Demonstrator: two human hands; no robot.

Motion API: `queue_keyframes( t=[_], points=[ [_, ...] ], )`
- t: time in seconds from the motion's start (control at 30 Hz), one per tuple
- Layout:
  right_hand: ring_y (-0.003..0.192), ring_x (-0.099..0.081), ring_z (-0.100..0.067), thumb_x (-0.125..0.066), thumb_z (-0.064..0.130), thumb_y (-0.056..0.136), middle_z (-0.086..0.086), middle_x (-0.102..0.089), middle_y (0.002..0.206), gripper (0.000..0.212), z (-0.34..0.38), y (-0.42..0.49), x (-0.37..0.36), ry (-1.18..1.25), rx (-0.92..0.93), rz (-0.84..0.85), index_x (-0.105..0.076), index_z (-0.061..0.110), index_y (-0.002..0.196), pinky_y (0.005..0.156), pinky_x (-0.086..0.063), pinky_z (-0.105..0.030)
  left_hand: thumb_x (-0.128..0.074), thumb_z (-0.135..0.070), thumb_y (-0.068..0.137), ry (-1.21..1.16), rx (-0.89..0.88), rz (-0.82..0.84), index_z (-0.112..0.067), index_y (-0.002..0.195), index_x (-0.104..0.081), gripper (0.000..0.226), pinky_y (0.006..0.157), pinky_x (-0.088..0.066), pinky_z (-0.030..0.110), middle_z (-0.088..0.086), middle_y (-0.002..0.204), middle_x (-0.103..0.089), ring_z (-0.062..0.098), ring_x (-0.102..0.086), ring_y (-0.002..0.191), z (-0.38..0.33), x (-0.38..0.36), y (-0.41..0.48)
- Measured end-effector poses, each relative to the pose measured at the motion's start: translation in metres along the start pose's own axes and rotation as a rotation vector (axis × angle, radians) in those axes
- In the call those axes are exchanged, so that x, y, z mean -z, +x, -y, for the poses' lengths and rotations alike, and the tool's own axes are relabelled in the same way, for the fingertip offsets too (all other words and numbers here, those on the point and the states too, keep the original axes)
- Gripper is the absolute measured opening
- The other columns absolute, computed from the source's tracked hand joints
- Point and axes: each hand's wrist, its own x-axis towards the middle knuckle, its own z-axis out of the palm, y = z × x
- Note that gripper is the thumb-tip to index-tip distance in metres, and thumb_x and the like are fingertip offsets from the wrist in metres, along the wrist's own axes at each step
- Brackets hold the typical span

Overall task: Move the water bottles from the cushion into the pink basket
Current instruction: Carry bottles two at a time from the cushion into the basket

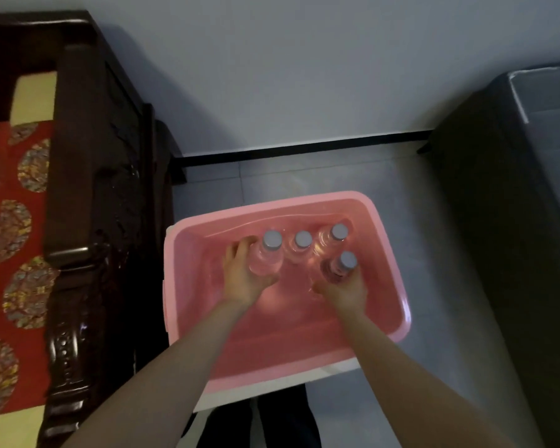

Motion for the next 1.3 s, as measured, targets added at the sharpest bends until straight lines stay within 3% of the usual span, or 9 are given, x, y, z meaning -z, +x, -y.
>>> queue_keyframes(
  t=[0.13,0.33,0.47,0.63,0.8,0.93,1.03,1.17,1.3],
  points=[
    [0.094,-0.062,-0.028,-0.08,0.003,0.058,-0.012,-0.064,0.106,0.059,-0.018,0.03,-0.016,-0.058,-0.015,0.002,-0.053,0.007,0.11,0.074,-0.042,-0.027,-0.088,-0.018,0.046,0.055,0.018,-0.025,-0.015,0.119,-0.056,0.081,0.096,-0.041,0.041,0.01,0.118,-0.053,0.032,-0.048,0.111,0.016,-0.025,0.021],
    [0.1,-0.058,-0.032,-0.077,-0.005,0.052,-0.013,-0.052,0.118,0.069,-0.028,0.04,-0.03,-0.074,0.05,-0.044,-0.048,0.01,0.113,0.082,-0.047,-0.034,-0.089,-0.008,0.05,-0.03,-0.015,-0.091,-0.008,0.112,-0.058,0.069,0.084,-0.035,0.019,0.008,0.11,-0.056,0.026,-0.051,0.105,0.028,-0.038,0.031],
    [0.102,-0.057,-0.033,-0.077,-0.004,0.053,-0.008,-0.049,0.118,0.069,-0.028,0.04,-0.032,-0.064,0.036,-0.042,-0.048,0.012,0.112,0.082,-0.046,-0.033,-0.087,-0.004,0.051,-0.046,-0.071,-0.086,-0.014,0.106,-0.059,0.063,0.084,-0.038,0.021,-0.004,0.107,-0.053,0.02,-0.05,0.103,0.028,-0.039,0.032],
    [0.103,-0.057,-0.034,-0.076,-0.005,0.053,-0.005,-0.047,0.116,0.067,-0.025,0.04,-0.031,-0.073,0.05,-0.025,-0.047,0.013,0.111,0.082,-0.043,-0.031,-0.087,-0.005,0.05,-0.012,-0.085,-0.069,-0.013,0.11,-0.057,0.067,0.089,-0.041,0.027,-0.002,0.112,-0.055,0.02,-0.049,0.106,0.033,-0.04,0.033],
    [0.106,-0.057,-0.031,-0.084,0.003,0.052,-0.01,-0.051,0.121,0.079,-0.018,0.033,-0.011,-0.092,-0.003,0.117,-0.045,0.013,0.119,0.081,-0.041,-0.028,-0.089,-0.006,0.049,-0.086,-0.003,0.027,-0.026,0.117,-0.044,0.084,0.092,-0.036,0.018,-0.008,0.117,-0.046,0.014,-0.047,0.111,0.017,-0.028,0.026],
    [0.111,-0.052,-0.025,-0.076,0.014,0.065,-0.002,-0.052,0.124,0.068,-0.004,0.012,0.022,-0.442,0.315,0.155,-0.047,0.02,0.126,0.079,-0.045,-0.033,-0.086,-0.021,0.055,-0.062,-0.053,0.088,-0.027,0.126,-0.047,0.081,0.095,-0.042,0.028,-0.008,0.124,-0.05,0.013,-0.05,0.115,0.007,-0.004,0.016],
    [0.11,-0.053,-0.023,-0.071,0.017,0.073,0.004,-0.052,0.12,0.054,0.007,0.006,0.042,-0.691,0.562,0.172,-0.052,0.026,0.123,0.067,-0.047,-0.032,-0.079,-0.026,0.061,-0.015,-0.158,0.089,-0.025,0.12,-0.057,0.063,0.089,-0.047,0.023,-0.011,0.117,-0.059,0.007,-0.056,0.107,-0.007,0.011,0.014],
    [0.098,-0.057,-0.023,-0.068,0.019,0.076,0.004,-0.055,0.108,0.045,0.019,0.017,0.047,-0.702,0.588,0.227,-0.057,0.026,0.119,0.063,-0.043,-0.03,-0.077,-0.008,0.068,0.033,-0.251,0.101,-0.021,0.1,-0.068,0.036,0.082,-0.051,0.028,-0.008,0.1,-0.067,0.008,-0.061,0.093,-0.02,0.014,0.021],
    [0.095,-0.061,-0.027,-0.065,0.025,0.08,0.002,-0.056,0.112,0.042,0.026,0.022,0.043,-0.819,0.625,0.33,-0.056,0.027,0.121,0.066,-0.05,-0.035,-0.076,-0.002,0.067,0.092,-0.257,0.066,-0.016,0.097,-0.07,0.033,0.079,-0.053,0.037,-0.001,0.097,-0.067,0.015,-0.063,0.089,-0.018,0.009,0.023]
  ],
)
